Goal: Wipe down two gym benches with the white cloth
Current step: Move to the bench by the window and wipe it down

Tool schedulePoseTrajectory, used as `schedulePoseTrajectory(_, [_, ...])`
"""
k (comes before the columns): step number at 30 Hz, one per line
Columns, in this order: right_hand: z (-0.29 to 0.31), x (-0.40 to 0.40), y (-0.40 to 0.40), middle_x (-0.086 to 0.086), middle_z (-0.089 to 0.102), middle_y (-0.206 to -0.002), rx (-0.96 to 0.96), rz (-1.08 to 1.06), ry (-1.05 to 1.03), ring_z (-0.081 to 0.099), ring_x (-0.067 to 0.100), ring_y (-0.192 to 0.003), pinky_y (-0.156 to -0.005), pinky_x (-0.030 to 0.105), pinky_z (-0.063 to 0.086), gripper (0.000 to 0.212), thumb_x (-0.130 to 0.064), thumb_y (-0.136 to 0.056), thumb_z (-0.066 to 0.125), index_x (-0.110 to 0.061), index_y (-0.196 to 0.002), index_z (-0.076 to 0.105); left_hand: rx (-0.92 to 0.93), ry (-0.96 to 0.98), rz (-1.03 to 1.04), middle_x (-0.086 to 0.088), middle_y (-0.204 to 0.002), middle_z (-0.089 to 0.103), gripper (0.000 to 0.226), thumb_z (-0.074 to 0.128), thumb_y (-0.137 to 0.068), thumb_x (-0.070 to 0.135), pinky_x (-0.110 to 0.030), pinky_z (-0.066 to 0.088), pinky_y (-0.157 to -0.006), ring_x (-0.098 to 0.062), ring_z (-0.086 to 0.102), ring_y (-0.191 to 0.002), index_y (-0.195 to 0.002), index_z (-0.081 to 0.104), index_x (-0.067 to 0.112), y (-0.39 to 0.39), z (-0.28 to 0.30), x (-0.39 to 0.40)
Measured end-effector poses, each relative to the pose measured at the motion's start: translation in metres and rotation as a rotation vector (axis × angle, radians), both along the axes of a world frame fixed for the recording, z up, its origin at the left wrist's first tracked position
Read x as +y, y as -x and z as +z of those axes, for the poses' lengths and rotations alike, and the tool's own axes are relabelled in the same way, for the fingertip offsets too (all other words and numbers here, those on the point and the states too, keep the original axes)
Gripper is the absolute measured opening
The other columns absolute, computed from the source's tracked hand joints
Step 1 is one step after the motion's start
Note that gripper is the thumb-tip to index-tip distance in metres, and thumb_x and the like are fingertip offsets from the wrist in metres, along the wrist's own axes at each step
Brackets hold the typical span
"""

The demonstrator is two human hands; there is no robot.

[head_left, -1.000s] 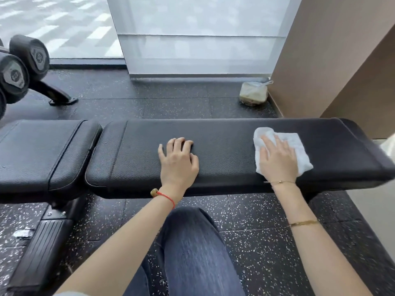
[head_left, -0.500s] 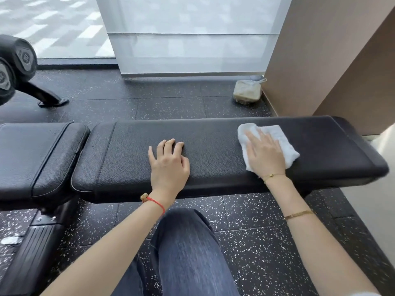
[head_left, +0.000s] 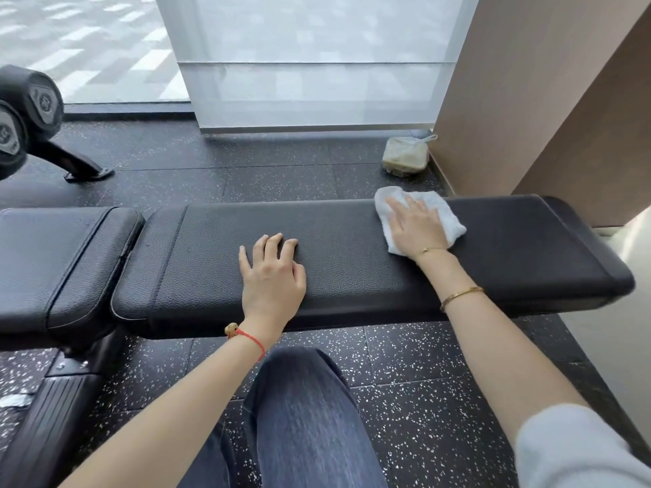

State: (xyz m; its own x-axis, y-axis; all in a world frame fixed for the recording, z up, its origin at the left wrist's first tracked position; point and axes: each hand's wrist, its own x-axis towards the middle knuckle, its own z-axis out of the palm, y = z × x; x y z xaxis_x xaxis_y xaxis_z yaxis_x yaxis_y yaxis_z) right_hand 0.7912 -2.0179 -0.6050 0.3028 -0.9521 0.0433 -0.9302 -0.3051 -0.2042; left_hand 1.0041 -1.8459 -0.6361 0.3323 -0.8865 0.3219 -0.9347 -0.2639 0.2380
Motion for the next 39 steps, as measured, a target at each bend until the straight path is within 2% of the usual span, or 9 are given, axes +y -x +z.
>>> schedulePoseTrajectory(4, [-0.007, 0.051, -0.043, 0.005, 0.032, -0.157, -0.037, 0.336, 0.045, 0.024, 0.027, -0.146, -0.120, 0.042, 0.014, 0.047, -0.037, -0.103, 0.035, -0.029, -0.150, 0.034, 0.003, -0.004, -0.002, -0.007, -0.142, 0.052, 0.042, 0.045, -0.093, 0.025, -0.059, 0.023, -0.116, -0.028, 0.041, -0.137, -0.133, 0.055, 0.018, 0.000, 0.001, 0.000])
schedulePoseTrajectory(7, [-0.013, 0.060, -0.017, 0.001, 0.033, -0.157, -0.075, 0.411, 0.041, 0.023, 0.023, -0.148, -0.122, 0.040, 0.014, 0.046, -0.036, -0.104, 0.036, -0.033, -0.150, 0.033, -0.005, -0.024, -0.012, -0.006, -0.145, 0.050, 0.043, 0.043, -0.094, 0.026, -0.058, 0.022, -0.117, -0.028, 0.039, -0.139, -0.136, 0.053, 0.018, 0.000, 0.001, 0.002])
schedulePoseTrajectory(9, [-0.013, 0.039, 0.012, 0.006, 0.035, -0.155, -0.031, 0.327, 0.089, 0.027, 0.024, -0.146, -0.119, 0.040, 0.019, 0.046, -0.033, -0.104, 0.036, -0.027, -0.149, 0.035, -0.004, -0.028, -0.012, -0.006, -0.145, 0.050, 0.044, 0.043, -0.095, 0.026, -0.058, 0.022, -0.118, -0.028, 0.038, -0.140, -0.136, 0.053, 0.019, 0.000, 0.002, 0.002])
schedulePoseTrajectory(12, [-0.007, -0.009, 0.052, 0.012, 0.041, -0.149, -0.048, 0.030, 0.086, 0.035, 0.029, -0.138, -0.115, 0.041, 0.023, 0.044, -0.029, -0.103, 0.034, -0.022, -0.147, 0.038, -0.001, -0.032, -0.011, -0.006, -0.146, 0.049, 0.043, 0.044, -0.095, 0.026, -0.057, 0.020, -0.118, -0.027, 0.037, -0.140, -0.136, 0.053, 0.019, 0.001, 0.003, 0.002])
schedulePoseTrajectory(16, [-0.001, -0.038, 0.050, 0.010, 0.034, -0.155, -0.013, -0.144, 0.035, 0.029, 0.030, -0.141, -0.116, 0.045, 0.018, 0.045, -0.031, -0.103, 0.030, -0.025, -0.147, 0.039, 0.002, -0.027, 0.004, -0.005, -0.144, 0.050, 0.042, 0.045, -0.094, 0.026, -0.056, 0.021, -0.118, -0.026, 0.038, -0.139, -0.134, 0.054, 0.019, 0.001, 0.003, 0.002])
schedulePoseTrajectory(22, [-0.005, 0.029, -0.024, 0.008, 0.030, -0.157, -0.030, 0.363, 0.052, 0.025, 0.030, -0.145, -0.120, 0.041, 0.014, 0.047, -0.037, -0.103, 0.036, -0.031, -0.149, 0.034, 0.018, -0.007, 0.006, -0.003, -0.143, 0.052, 0.041, 0.046, -0.093, 0.024, -0.055, 0.022, -0.118, -0.025, 0.041, -0.138, -0.132, 0.056, 0.020, 0.001, 0.001, 0.000])
schedulePoseTrajectory(26, [-0.010, 0.074, -0.036, 0.001, 0.030, -0.159, -0.035, 0.655, 0.046, 0.020, 0.025, -0.149, -0.123, 0.043, 0.013, 0.046, -0.039, -0.103, 0.034, -0.035, -0.149, 0.034, 0.038, -0.018, -0.023, -0.005, -0.145, 0.051, 0.041, 0.047, -0.094, 0.022, -0.055, 0.022, -0.118, -0.025, 0.039, -0.141, -0.134, 0.055, 0.018, -0.001, 0.001, 0.003])
schedulePoseTrajectory(33, [-0.003, 0.021, -0.063, 0.003, 0.026, -0.160, -0.040, 0.422, 0.019, 0.015, 0.023, -0.150, -0.123, 0.038, 0.006, 0.046, -0.037, -0.105, 0.030, -0.031, -0.151, 0.031, 0.117, -0.017, -0.065, 0.000, -0.147, 0.049, 0.041, 0.049, -0.095, 0.023, -0.048, 0.021, -0.121, -0.019, 0.037, -0.142, -0.136, 0.053, 0.017, -0.008, 0.011, 0.005])
schedulePoseTrajectory(39, [-0.001, 0.028, -0.158, 0.005, 0.033, -0.155, -0.015, 0.506, 0.039, 0.026, 0.025, -0.144, -0.119, 0.044, 0.014, 0.043, -0.036, -0.104, 0.030, -0.027, -0.146, 0.035, 0.066, 0.100, -0.001, 0.000, -0.128, 0.061, 0.037, 0.055, -0.091, 0.015, -0.044, 0.037, -0.111, -0.021, 0.052, -0.127, -0.127, 0.060, 0.014, -0.072, 0.023, 0.048])
